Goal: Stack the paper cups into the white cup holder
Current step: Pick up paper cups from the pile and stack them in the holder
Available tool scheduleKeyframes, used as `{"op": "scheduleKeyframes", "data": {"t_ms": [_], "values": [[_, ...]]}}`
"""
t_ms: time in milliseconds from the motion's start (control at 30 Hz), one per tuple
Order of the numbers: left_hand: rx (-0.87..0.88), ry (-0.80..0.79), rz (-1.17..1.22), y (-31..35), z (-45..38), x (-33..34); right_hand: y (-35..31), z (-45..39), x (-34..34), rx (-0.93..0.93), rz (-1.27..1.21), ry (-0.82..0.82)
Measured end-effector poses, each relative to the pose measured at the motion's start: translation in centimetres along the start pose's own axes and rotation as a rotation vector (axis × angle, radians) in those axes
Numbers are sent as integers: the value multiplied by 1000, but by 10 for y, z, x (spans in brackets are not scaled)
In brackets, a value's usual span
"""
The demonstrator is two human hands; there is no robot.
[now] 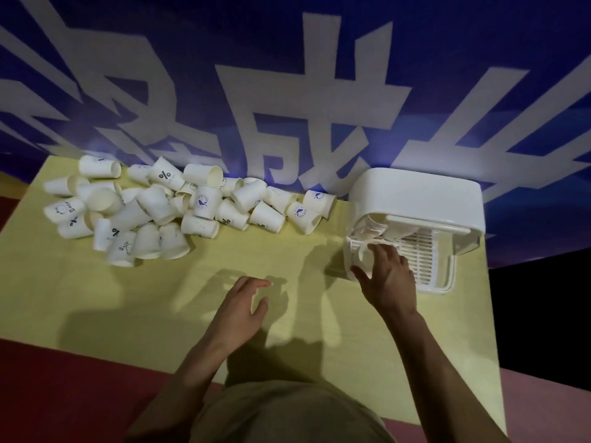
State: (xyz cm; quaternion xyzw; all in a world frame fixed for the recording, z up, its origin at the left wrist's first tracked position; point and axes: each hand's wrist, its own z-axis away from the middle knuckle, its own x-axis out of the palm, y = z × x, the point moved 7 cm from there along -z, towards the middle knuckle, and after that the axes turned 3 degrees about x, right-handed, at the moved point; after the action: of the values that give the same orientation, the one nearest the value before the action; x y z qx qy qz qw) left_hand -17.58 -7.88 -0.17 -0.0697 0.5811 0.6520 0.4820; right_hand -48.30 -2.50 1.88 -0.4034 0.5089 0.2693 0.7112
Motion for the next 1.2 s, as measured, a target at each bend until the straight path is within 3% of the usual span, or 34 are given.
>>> {"op": "scheduleKeyframes", "data": {"t_ms": [167, 400, 500, 667, 833, 1067, 1200], "values": [[-32, 134, 29, -55, 3, -58, -72, 16, 1, -32, -147, -107], [-142, 346, 29, -142, -9, -139, -180, 25, 37, -171, -141, -231], [-204, 258, -78, -172, -33, -149, -207, 37, 60, -169, -115, -279], [-286, -24, -229, -199, -56, -139, -238, 51, 81, -165, -15, -329], [-234, -100, -275, -211, -68, -134, -255, 36, 88, -166, 16, -342], [-81, 7, -155, -214, -66, -149, -313, -35, 95, -271, -16, -295], [63, 153, -65, -204, -49, -165, -351, -81, 109, -272, 37, -232]]}}
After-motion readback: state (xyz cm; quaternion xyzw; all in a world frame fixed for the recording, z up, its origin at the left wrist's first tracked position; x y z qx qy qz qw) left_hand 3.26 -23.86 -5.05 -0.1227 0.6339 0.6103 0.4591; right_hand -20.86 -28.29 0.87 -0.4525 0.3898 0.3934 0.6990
